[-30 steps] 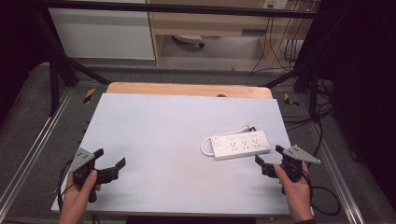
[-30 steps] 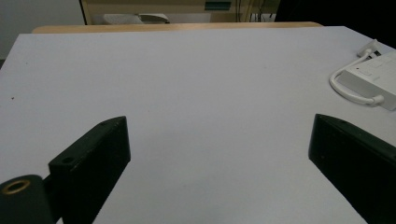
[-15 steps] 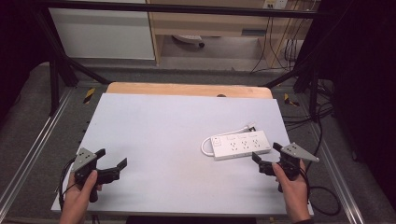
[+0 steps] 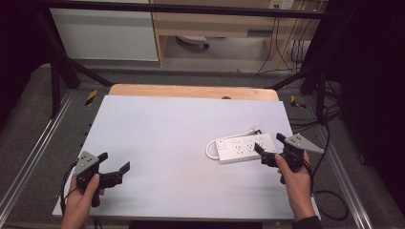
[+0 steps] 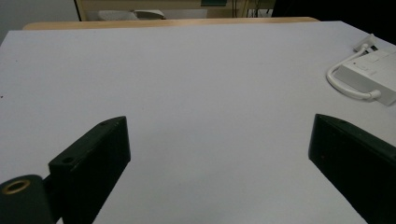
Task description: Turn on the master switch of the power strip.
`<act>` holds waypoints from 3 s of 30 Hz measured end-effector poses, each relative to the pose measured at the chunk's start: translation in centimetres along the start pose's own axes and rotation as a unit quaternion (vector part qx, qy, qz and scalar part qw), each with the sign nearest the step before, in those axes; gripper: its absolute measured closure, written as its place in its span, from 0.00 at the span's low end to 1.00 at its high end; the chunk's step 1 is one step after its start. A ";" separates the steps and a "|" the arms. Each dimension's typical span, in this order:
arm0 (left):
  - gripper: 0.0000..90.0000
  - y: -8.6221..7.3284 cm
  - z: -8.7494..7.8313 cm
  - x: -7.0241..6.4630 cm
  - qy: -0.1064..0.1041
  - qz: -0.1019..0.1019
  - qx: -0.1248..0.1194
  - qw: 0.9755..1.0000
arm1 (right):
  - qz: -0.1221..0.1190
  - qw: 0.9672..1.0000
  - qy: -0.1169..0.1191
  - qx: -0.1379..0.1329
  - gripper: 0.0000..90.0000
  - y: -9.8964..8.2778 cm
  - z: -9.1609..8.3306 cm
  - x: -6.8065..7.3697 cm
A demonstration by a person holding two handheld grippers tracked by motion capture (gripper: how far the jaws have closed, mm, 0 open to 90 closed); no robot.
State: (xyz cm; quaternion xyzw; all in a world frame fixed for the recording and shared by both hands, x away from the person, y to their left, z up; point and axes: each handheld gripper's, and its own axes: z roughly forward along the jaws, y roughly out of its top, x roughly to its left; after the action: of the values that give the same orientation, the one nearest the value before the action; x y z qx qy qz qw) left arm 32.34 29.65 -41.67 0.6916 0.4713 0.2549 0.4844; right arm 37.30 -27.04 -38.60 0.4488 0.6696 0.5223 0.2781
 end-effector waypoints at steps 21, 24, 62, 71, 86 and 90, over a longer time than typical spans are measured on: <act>0.06 0.0 0.2 0.0 0.000 0.001 0.004 1.000 | -0.003 1.000 0.019 -0.003 0.03 2.2 2.2 1.1; 0.06 0.0 0.1 0.0 0.001 0.001 0.003 1.000 | -0.007 1.000 0.021 0.001 0.03 2.3 2.5 1.2; 0.06 0.0 0.1 0.0 0.000 0.001 0.003 1.000 | -0.010 0.999 0.043 0.011 0.08 2.9 6.6 3.8; 0.06 0.0 0.2 0.0 0.001 0.002 0.003 1.000 | -0.011 0.999 0.039 0.014 0.18 2.8 7.6 4.4; 0.06 0.0 0.2 0.0 0.000 0.001 0.005 1.000 | -0.017 0.998 0.050 0.023 0.44 2.0 8.7 4.9; 0.06 0.0 0.2 0.0 0.000 0.002 0.006 1.000 | -0.023 0.998 0.053 0.034 0.50 1.6 9.1 5.2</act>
State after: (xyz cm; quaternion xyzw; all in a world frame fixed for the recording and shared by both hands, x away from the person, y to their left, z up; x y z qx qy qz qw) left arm 32.47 29.54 -41.78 0.6952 0.4716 0.2531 0.4798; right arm 43.18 -18.20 -39.35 0.4145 0.7109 0.5158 0.2384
